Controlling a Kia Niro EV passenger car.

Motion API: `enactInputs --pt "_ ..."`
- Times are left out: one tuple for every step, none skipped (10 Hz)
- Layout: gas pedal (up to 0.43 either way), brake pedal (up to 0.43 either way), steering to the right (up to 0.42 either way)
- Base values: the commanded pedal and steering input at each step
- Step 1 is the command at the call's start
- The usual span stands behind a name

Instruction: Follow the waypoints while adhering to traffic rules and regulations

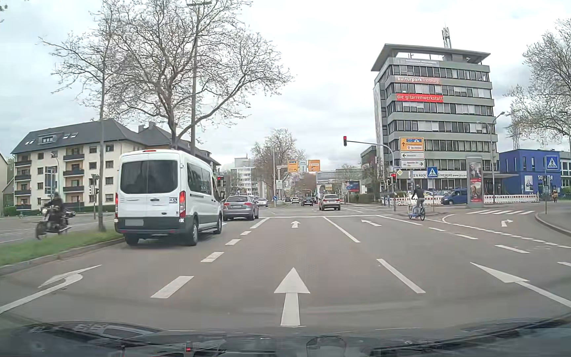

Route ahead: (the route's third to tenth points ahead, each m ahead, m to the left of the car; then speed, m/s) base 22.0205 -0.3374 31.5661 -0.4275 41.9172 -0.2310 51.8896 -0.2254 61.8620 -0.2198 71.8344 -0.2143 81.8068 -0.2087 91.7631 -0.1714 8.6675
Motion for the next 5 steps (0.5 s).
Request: enactInputs --pt "0.000 0.189 0.000" --pt "0.000 0.189 0.000" --pt "0.000 0.195 0.000" --pt "0.000 0.195 0.000" --pt "0.000 0.207 0.000"
